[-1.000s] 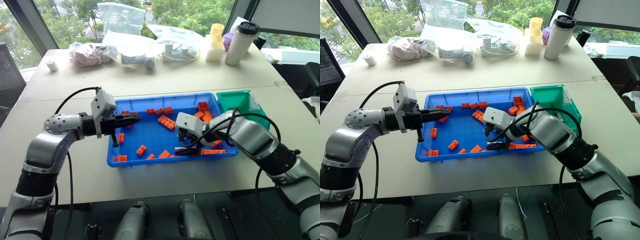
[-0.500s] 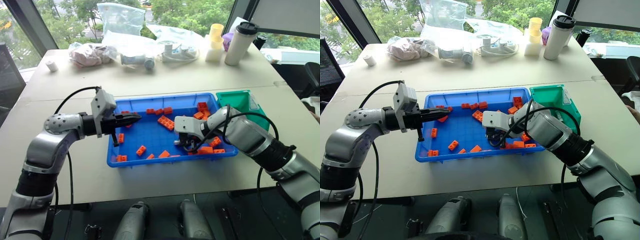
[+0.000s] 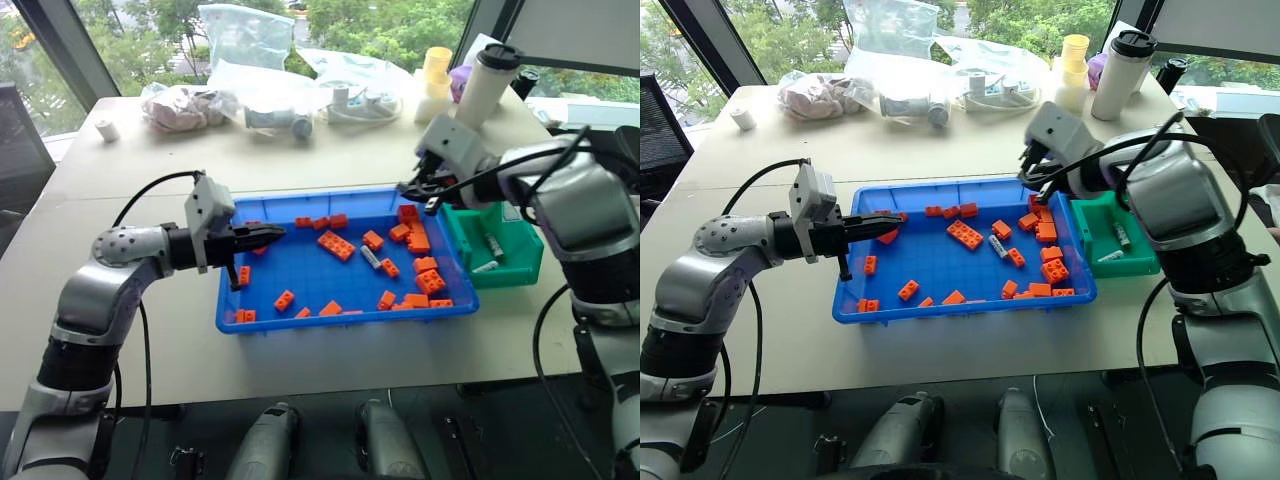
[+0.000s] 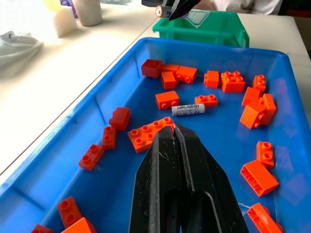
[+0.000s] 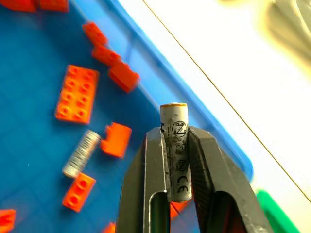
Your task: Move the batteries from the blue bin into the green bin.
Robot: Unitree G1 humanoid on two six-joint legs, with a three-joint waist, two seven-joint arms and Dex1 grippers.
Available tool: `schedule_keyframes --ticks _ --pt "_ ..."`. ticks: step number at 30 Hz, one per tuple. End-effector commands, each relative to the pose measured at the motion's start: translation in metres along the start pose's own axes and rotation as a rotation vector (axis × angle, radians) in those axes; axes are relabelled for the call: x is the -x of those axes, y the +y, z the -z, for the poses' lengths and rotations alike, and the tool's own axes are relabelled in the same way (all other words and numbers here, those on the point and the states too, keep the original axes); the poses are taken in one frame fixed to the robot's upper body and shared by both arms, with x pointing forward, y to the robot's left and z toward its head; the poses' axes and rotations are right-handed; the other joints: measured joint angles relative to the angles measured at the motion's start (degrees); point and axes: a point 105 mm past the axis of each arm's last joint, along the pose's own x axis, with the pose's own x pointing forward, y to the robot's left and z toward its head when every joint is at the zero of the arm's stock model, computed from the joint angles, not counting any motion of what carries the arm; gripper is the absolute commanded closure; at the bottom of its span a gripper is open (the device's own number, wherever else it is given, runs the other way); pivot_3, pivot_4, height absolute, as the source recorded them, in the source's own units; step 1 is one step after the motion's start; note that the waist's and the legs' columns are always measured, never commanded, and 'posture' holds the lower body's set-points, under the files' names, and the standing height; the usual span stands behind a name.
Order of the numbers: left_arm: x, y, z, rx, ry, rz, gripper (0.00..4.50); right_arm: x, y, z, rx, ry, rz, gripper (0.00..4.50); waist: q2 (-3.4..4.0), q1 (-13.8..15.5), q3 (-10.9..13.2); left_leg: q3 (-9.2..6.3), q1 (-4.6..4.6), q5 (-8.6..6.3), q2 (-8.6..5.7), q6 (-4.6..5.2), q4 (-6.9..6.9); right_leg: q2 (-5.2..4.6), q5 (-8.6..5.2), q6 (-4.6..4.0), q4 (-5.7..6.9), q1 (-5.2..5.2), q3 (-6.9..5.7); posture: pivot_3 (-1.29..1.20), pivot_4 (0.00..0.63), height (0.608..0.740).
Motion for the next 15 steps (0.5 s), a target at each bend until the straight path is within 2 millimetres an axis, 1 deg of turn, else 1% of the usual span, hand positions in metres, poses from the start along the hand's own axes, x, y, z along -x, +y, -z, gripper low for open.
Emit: schedule_keyframes --ticks 1,3,6,8,9,10,11,13,14,15 --pt "-0.002 0.002 -0.007 -0.032 -0.022 0.009 4.50 0.022 -0.033 0.026 -0.088 0.045 0.163 4.44 0.00 0.06 0.00 0.05 0.00 0.00 0.00 0.01 0.00 -0.01 0.00 0.00 0.00 -0.01 0.03 0.00 0.150 0.740" --pt "-0.004 0.002 -0.007 -0.032 -0.024 0.018 4.50 0.024 -0.035 0.042 -0.099 0.085 0.184 4.44 0.00 -0.27 0.00 0.07 0.02 0.00 0.03 0.01 -0.01 0.01 0.00 0.00 0.02 -0.01 0.04 0.00 0.150 0.740" --pt "-0.007 0.004 -0.008 -0.037 -0.026 0.030 4.50 0.022 -0.030 0.054 -0.116 0.104 0.171 4.44 0.01 -1.15 0.00 0.11 0.06 -0.01 0.11 0.01 -0.05 0.08 0.00 0.00 0.06 -0.01 0.08 0.00 0.150 0.740" --pt "-0.008 0.005 -0.008 -0.040 -0.028 0.033 4.50 0.020 -0.026 0.058 -0.122 0.108 0.159 3.38 0.02 -1.48 0.00 0.11 0.06 0.00 0.11 0.01 -0.06 0.09 0.00 0.00 0.06 -0.03 0.08 0.00 0.150 0.740" --pt "-0.008 0.005 -0.009 -0.042 -0.028 0.036 4.50 0.019 -0.024 0.059 -0.126 0.108 0.150 3.00 0.02 -1.54 0.00 0.12 0.06 -0.01 0.11 0.01 -0.06 0.09 0.00 0.00 0.06 -0.03 0.09 0.00 0.150 0.740" --pt "-0.008 0.005 -0.009 -0.043 -0.027 0.038 4.50 0.018 -0.022 0.060 -0.127 0.107 0.147 2.52 0.02 -1.51 0.00 0.12 0.06 0.00 0.11 0.01 -0.06 0.10 0.00 0.00 0.07 -0.03 0.09 0.00 0.150 0.740" --pt "-0.008 0.005 -0.009 -0.044 -0.027 0.039 4.50 0.019 -0.022 0.060 -0.126 0.106 0.147 1.94 0.02 -1.45 0.00 0.11 0.06 0.00 0.12 0.01 -0.07 0.11 0.00 0.00 0.06 -0.03 0.09 0.00 0.150 0.740" --pt "-0.008 0.005 -0.009 -0.046 -0.025 0.042 4.50 0.020 -0.022 0.054 -0.116 0.082 0.151 0.86 0.02 -1.32 0.00 0.10 0.05 0.00 0.12 0.01 -0.05 0.11 0.00 0.00 0.06 -0.03 0.08 0.00 0.150 0.740" --pt "-0.007 0.006 -0.009 -0.047 -0.023 0.042 4.50 0.022 -0.021 0.045 -0.112 0.053 0.149 0.37 0.02 -1.30 0.00 0.10 0.05 0.00 0.10 0.01 -0.04 0.10 0.00 0.00 0.06 -0.02 0.08 0.00 0.150 0.740" --pt "-0.007 0.006 -0.009 -0.047 -0.022 0.043 4.50 0.023 -0.020 0.035 -0.111 0.022 0.144 0.08 0.02 -1.29 0.00 0.10 0.05 0.00 0.10 0.01 -0.04 0.10 0.00 0.00 0.05 -0.01 0.08 0.00 0.150 0.740"
